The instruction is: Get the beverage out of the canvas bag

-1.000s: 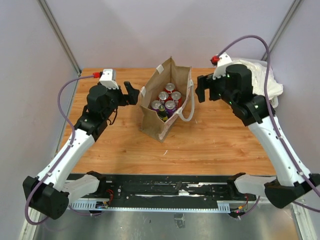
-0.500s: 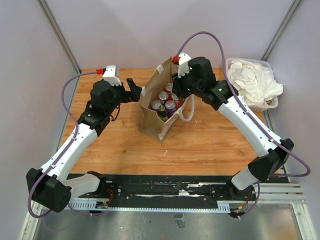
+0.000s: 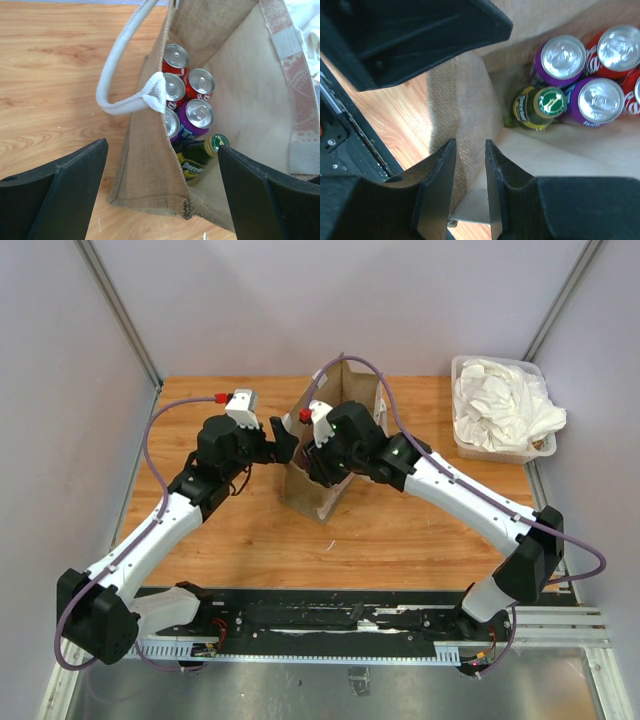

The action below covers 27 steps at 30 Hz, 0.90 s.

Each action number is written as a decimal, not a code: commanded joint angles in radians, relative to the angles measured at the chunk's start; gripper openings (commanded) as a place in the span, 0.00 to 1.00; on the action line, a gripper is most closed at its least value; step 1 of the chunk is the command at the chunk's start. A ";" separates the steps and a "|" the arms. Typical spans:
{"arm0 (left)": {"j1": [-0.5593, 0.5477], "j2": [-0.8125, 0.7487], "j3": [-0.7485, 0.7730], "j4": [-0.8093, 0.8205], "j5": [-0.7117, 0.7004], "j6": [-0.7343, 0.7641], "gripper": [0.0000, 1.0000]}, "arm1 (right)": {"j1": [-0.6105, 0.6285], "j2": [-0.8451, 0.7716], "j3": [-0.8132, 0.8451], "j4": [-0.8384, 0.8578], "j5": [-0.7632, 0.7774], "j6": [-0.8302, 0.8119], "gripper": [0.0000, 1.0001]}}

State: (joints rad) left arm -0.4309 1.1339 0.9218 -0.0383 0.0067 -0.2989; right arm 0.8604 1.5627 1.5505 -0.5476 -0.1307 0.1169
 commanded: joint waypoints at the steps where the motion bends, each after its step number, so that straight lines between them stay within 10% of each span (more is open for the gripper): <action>1: -0.035 -0.005 -0.017 0.049 0.012 -0.005 0.96 | 0.034 -0.029 -0.071 0.024 -0.012 0.041 0.30; 10: -0.069 0.013 -0.101 0.020 -0.026 -0.008 0.67 | 0.071 -0.056 -0.243 0.021 -0.040 0.080 0.29; 27: -0.076 0.031 -0.229 -0.044 -0.047 -0.047 0.62 | 0.074 0.053 -0.320 -0.037 0.040 0.119 0.31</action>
State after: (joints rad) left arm -0.5045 1.1534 0.7227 -0.0067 -0.0093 -0.3454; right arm 0.9043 1.5589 1.2480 -0.4469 -0.1032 0.2111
